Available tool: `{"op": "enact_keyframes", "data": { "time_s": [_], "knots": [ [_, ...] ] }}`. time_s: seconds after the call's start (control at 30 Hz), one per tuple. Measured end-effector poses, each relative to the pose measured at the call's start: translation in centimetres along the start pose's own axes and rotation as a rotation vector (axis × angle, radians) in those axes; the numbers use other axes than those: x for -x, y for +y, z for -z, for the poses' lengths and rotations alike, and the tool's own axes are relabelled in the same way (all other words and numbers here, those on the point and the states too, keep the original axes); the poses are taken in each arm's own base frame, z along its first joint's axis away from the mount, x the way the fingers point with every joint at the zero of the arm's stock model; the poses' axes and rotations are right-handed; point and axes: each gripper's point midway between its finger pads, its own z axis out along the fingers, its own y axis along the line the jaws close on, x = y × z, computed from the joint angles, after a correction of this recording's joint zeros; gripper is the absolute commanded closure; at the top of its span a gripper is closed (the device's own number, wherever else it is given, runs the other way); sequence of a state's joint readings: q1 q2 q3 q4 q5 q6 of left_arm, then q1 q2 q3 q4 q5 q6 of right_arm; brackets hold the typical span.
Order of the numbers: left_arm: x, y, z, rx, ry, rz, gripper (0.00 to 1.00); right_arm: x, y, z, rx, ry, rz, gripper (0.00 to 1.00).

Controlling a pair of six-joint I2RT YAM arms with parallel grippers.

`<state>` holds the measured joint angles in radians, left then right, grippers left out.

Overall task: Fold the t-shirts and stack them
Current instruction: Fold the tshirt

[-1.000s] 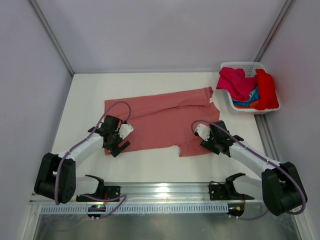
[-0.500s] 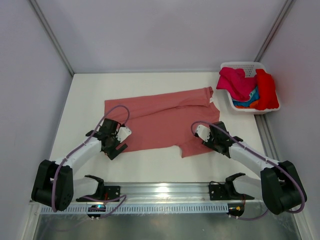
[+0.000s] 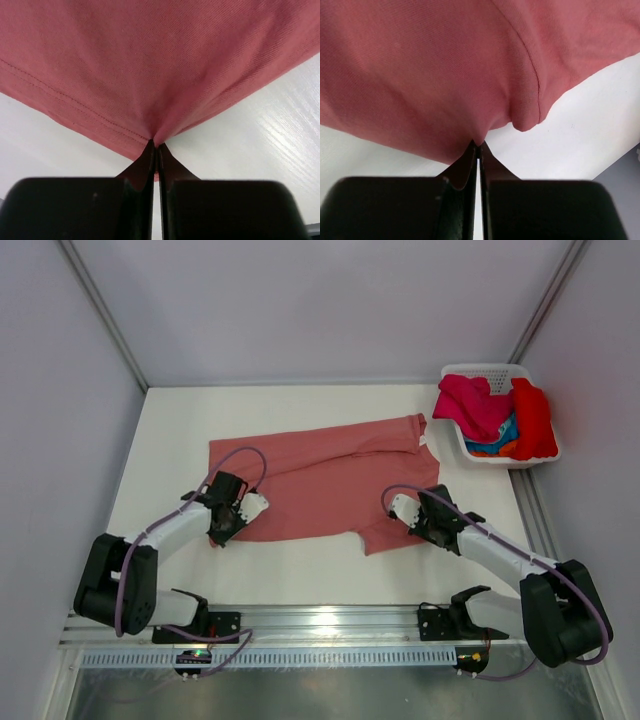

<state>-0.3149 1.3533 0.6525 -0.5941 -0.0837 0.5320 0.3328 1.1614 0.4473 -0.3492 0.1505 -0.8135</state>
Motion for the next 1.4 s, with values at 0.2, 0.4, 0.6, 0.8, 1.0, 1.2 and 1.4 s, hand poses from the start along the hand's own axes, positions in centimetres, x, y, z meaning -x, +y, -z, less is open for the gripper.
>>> {"op": "enact_keyframes", "data": {
  "time_s": [0.2,0.4,0.6,0.8,1.0,1.2,1.4],
  "knots": [
    [0.3,0.1,0.0,-0.005,0.004,0.004,1.00,0.1,0.2,0.2,0.014,0.001,-0.007,0.97],
    [1.4,-0.1,0.7,-0.040,-0.040,0.009,1.00,1.0,-0.4,1.8,0.013,-0.039,-0.038,0.97],
    [5.2,2.4,3.6,0.007,-0.170,0.034,1.00,6.0,-5.8,5.2,-0.115,-0.185,-0.111,0.97],
    [7.1,4.4,4.7,0.071,-0.228,0.063,1.00,8.6,-8.4,5.7,-0.154,-0.233,-0.154,0.97],
    [7.7,6.8,3.2,0.168,-0.205,0.107,1.00,8.7,-9.0,3.2,-0.146,-0.166,-0.172,0.97],
    [8.8,11.9,2.3,0.284,-0.221,0.220,1.00,10.3,-13.1,1.9,-0.191,-0.152,-0.265,0.97],
    [10.7,18.0,2.1,0.373,-0.278,0.336,1.00,12.8,-18.5,1.3,-0.247,-0.198,-0.357,0.97]
  ]
}}
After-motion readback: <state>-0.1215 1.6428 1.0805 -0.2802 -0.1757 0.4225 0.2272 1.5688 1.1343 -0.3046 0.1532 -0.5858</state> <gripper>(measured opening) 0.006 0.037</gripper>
